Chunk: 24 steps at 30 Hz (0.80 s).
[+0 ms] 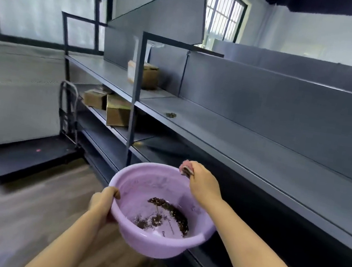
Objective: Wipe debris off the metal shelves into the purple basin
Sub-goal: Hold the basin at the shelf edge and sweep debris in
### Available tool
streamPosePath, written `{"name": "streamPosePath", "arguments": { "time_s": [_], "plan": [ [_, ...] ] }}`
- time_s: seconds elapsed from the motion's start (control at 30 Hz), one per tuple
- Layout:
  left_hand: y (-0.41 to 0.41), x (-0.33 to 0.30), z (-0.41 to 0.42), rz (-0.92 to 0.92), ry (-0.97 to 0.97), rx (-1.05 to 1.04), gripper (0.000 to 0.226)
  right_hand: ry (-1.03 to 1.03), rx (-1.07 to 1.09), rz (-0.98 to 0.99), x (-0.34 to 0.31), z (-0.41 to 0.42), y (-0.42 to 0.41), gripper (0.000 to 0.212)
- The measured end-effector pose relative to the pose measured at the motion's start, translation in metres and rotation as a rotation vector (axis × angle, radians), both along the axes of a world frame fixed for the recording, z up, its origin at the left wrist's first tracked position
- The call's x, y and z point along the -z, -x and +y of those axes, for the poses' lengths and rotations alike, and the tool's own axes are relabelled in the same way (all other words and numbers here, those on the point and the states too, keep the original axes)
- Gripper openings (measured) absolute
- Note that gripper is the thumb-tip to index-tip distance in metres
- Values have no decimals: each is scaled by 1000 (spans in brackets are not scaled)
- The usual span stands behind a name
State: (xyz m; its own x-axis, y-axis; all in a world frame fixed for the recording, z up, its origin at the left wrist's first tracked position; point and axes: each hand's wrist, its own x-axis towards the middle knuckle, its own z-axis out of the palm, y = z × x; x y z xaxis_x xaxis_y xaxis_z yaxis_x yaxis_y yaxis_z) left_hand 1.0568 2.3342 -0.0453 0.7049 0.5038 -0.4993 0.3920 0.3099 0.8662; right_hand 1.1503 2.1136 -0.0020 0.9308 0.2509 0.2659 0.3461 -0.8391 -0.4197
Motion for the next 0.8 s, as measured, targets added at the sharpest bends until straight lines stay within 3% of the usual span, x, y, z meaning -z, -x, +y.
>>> {"name": "streamPosePath", "arguments": {
  "time_s": [0.17, 0.43, 0.8],
  "plan": [
    [-63, -3, 37, -19, -5, -111, 2, -20, -83, -9, -5, 50, -79, 35],
    [-177, 0, 83, -20, -7, -134, 5, -19, -115, -42, -21, 102, -190, 34],
    [-324, 20, 140, -12, 42, 7, 26, -75, -3, -37, -23, 137, -304, 32]
  ]
}}
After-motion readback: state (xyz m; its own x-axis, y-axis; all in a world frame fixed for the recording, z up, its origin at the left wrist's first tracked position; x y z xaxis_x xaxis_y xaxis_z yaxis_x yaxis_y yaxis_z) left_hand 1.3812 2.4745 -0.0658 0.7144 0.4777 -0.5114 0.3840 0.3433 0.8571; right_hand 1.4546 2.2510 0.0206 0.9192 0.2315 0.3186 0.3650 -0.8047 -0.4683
